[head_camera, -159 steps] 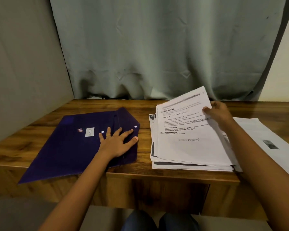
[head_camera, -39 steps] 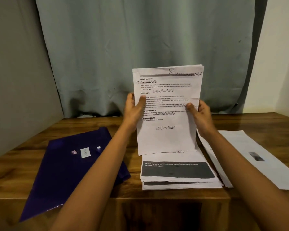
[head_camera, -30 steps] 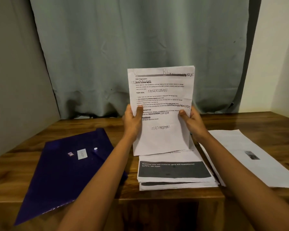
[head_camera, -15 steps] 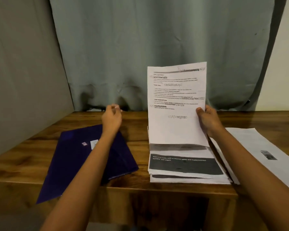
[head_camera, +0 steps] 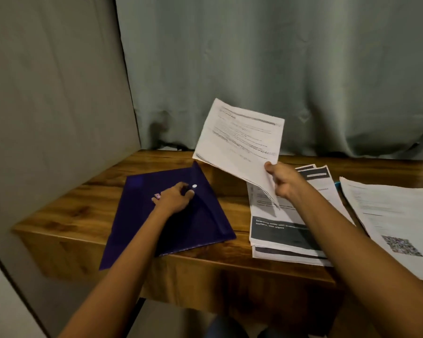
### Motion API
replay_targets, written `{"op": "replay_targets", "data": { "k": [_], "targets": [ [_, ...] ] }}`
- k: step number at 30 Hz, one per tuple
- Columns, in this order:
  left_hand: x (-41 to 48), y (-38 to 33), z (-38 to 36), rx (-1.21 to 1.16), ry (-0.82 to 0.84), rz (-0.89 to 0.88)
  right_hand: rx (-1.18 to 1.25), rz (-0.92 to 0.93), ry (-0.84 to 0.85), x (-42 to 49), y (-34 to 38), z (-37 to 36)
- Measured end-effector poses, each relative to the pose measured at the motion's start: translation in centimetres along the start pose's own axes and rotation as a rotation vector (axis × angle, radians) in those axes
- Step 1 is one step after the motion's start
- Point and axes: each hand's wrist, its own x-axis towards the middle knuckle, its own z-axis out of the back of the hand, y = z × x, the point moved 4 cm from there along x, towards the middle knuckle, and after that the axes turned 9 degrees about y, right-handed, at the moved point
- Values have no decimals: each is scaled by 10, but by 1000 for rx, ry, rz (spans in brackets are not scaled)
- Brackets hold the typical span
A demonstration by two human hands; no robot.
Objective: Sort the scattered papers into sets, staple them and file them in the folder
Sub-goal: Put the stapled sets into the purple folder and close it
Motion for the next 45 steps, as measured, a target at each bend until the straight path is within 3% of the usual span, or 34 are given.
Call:
{"op": "replay_targets", "data": {
  "k": [4, 13, 20, 25, 31, 34, 38, 45],
  "targets": [
    [1, -10, -7, 25, 47, -23, 35, -93, 78, 7, -13, -47],
    [5, -29, -42, 398, 156, -28, 143, -140, 333, 9, -24, -127],
    [7, -25, -41, 382, 162, -86, 65, -91, 164, 12, -23, -114],
    [5, -23, -33, 171, 89, -124, -155, -80, -44, 26, -20, -61],
    [-8, -28, -21, -80, 73, -236, -327, -96, -145, 8, -16, -22],
    [-12, -27, -10, -90, -26, -261, -433, -98, -146, 6, -18, -12],
    [-12, -20, -2, 48, -83, -150, -611, -30, -230, 4, -13, 3],
    [-14, -12, 5, -7, -176, -121, -856, 81, -304, -5, -4, 9]
  ]
}}
